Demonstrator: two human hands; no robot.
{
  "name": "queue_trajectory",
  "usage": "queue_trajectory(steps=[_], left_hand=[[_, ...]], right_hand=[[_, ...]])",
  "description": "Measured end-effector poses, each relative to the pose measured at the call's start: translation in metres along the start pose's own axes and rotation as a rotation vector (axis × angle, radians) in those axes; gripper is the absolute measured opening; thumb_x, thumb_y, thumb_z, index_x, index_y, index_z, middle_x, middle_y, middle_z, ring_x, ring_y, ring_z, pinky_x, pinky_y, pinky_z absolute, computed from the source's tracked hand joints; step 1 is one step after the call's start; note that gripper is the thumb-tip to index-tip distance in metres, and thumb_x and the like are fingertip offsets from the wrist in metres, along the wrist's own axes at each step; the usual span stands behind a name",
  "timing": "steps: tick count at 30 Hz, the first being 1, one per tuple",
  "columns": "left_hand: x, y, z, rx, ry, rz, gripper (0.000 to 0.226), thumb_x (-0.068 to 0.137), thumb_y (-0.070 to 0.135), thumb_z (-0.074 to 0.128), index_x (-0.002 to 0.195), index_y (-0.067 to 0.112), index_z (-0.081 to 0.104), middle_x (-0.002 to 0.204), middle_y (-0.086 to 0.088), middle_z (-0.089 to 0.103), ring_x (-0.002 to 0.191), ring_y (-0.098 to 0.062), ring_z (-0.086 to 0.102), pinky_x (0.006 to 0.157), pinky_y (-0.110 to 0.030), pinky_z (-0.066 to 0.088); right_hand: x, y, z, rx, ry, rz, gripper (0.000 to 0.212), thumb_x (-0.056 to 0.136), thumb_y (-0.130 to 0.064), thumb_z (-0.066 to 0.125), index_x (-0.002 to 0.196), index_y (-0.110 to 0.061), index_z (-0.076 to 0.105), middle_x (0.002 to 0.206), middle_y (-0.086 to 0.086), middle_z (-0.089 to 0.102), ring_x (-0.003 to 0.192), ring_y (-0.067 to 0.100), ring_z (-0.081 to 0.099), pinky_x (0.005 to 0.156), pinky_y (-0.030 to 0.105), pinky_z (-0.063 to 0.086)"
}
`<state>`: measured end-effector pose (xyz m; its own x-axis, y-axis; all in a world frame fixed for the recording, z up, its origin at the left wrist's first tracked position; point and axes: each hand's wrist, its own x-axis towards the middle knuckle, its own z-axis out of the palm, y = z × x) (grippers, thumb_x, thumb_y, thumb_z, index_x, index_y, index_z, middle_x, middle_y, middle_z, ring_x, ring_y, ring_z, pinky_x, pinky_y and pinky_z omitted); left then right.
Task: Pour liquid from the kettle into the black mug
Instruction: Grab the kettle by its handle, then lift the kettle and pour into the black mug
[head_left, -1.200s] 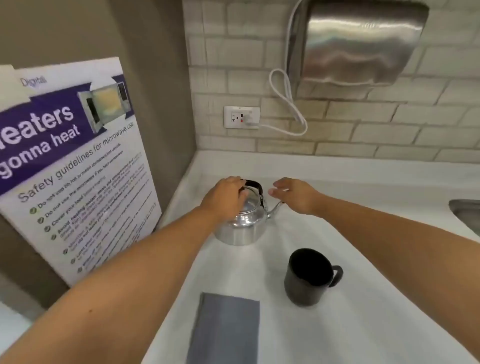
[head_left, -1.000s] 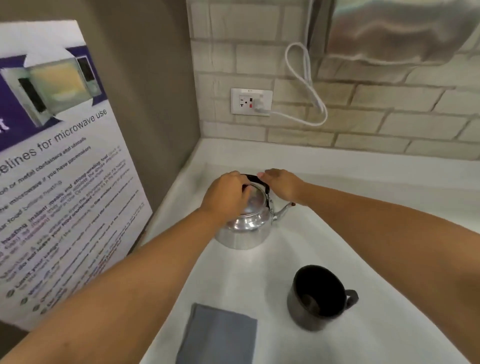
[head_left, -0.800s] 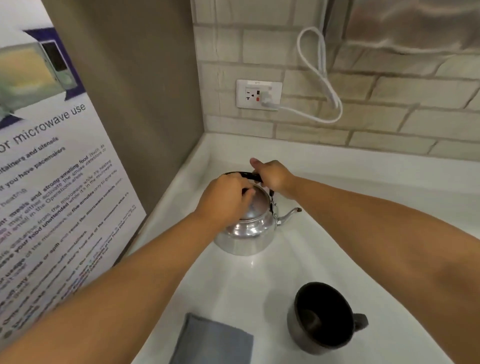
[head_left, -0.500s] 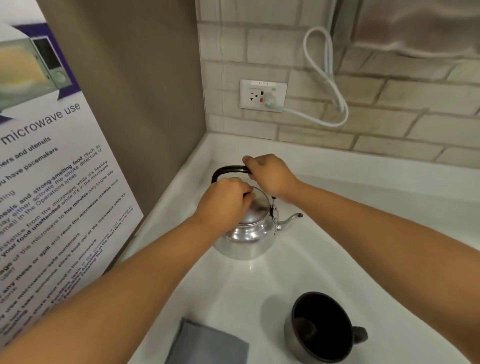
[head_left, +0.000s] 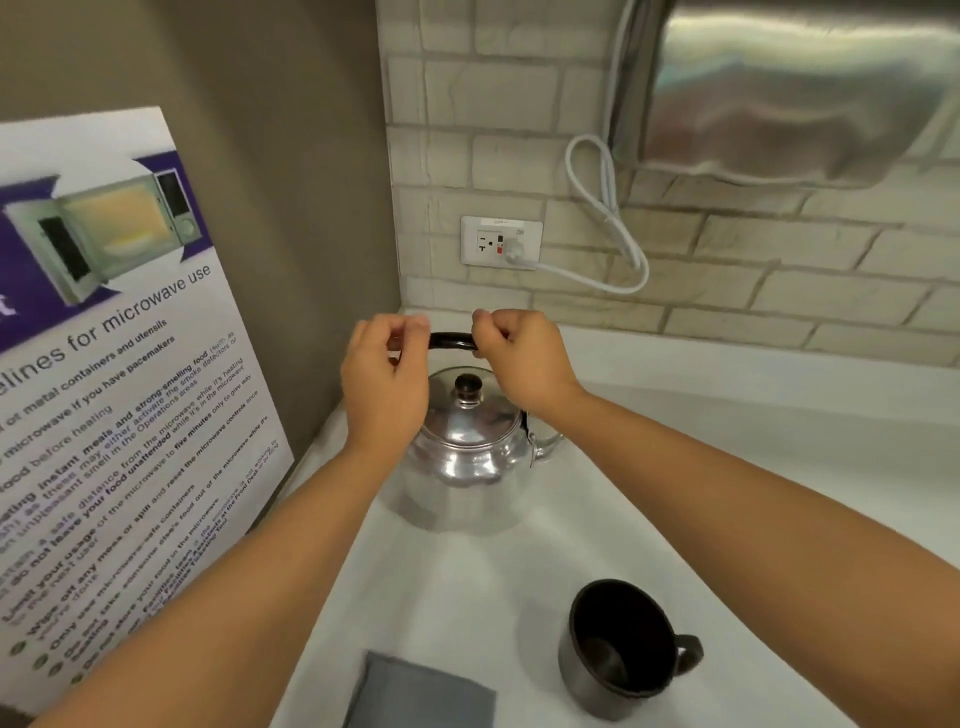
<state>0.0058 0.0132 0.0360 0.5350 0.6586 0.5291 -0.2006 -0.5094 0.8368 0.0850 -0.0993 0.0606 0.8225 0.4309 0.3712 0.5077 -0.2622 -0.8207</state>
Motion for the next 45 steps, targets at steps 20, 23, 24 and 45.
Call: queue_trajectory(steps=[20, 23, 24, 45], left_hand=[[-0.048, 0.036, -0.052, -0.209, -0.055, -0.306, 0.048, 0.071, 0.037, 0.059, 0.036, 0.022, 0.03, 0.038, 0.011, 0.02, 0.041, -0.007, 0.019, 0.039, -0.025, 0.021], [-0.058, 0.04, -0.057, -0.213, -0.082, -0.289, 0.047, 0.072, 0.035, 0.059, 0.035, 0.022, 0.033, 0.037, 0.011, 0.02, 0.041, -0.007, 0.019, 0.045, -0.029, 0.022], [-0.061, 0.042, -0.059, -0.212, -0.086, -0.277, 0.047, 0.072, 0.035, 0.06, 0.035, 0.022, 0.033, 0.036, 0.011, 0.02, 0.041, -0.008, 0.019, 0.045, -0.03, 0.022], [-0.092, 0.097, -0.041, 0.195, -0.158, -0.019, 0.041, 0.067, 0.045, 0.057, 0.047, 0.014, 0.039, 0.035, 0.005, 0.029, 0.037, -0.013, 0.027, 0.045, -0.025, 0.026]], right_hand=[[-0.198, 0.037, -0.103, -0.066, 0.159, 0.323, 0.034, 0.093, -0.045, 0.048, 0.079, -0.022, 0.068, 0.081, -0.009, 0.07, 0.078, 0.001, 0.062, 0.074, 0.023, 0.044], [-0.233, 0.071, -0.093, 0.031, 0.242, 0.49, 0.041, 0.094, -0.041, 0.046, 0.074, -0.011, 0.064, 0.075, -0.005, 0.068, 0.074, 0.01, 0.063, 0.076, 0.027, 0.046], [-0.24, 0.078, -0.088, 0.066, 0.257, 0.526, 0.042, 0.095, -0.04, 0.046, 0.071, -0.009, 0.061, 0.068, -0.005, 0.065, 0.068, 0.009, 0.062, 0.074, 0.027, 0.046], [-0.252, 0.106, -0.077, -0.073, 0.132, 0.424, 0.044, 0.099, -0.035, 0.033, 0.065, -0.009, 0.045, 0.064, 0.008, 0.049, 0.062, 0.019, 0.048, 0.065, 0.035, 0.046]])
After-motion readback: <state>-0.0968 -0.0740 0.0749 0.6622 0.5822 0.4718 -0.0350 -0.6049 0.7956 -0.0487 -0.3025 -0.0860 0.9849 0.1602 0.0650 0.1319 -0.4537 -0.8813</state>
